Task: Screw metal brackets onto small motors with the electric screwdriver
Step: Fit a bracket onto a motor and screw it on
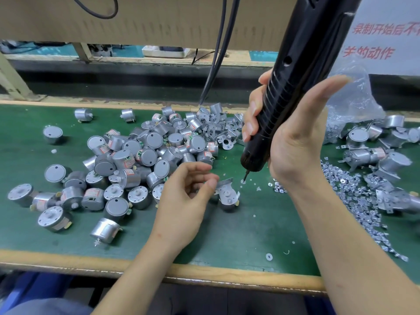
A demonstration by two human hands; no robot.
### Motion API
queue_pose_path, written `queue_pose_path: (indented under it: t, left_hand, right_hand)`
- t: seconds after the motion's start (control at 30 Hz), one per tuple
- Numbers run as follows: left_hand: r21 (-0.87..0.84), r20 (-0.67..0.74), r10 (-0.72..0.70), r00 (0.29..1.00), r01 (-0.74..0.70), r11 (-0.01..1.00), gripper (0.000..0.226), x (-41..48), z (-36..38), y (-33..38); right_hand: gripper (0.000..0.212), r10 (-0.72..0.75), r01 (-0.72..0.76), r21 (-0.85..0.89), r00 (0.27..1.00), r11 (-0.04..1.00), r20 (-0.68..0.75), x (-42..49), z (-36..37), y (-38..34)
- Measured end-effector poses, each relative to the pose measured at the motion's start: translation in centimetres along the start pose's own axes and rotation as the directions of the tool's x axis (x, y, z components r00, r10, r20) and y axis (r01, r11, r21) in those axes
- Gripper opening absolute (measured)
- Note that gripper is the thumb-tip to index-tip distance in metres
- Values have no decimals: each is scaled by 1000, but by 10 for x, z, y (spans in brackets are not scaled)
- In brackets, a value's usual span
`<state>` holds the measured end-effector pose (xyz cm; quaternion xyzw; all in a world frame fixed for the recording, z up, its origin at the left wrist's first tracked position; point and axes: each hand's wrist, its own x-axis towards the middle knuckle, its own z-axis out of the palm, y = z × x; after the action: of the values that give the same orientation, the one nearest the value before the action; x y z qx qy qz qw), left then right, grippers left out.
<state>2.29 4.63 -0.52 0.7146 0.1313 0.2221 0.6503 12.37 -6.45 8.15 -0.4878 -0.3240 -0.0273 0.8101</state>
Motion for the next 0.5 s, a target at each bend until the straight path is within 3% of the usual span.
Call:
queue_pose_path:
  t: [0.1, 0.3, 0.5]
  left_hand:
    - [-46, -12, -80, 997, 79, 996, 15, 2, -1, -1]
    - [-8, -41, -100, 994, 100, 995, 17, 2, -2, -2]
    - [-28, -23, -140, 990, 140, 990, 12, 2, -4, -1]
  right_hand:
    - [80, 10, -10, -74, 1000, 997, -9, 1, -2, 5]
    - [104, 85, -77, -189, 996, 979, 32, -4, -1, 20]
    - [100, 72, -68, -171, 997, 983, 14, -4, -1, 20]
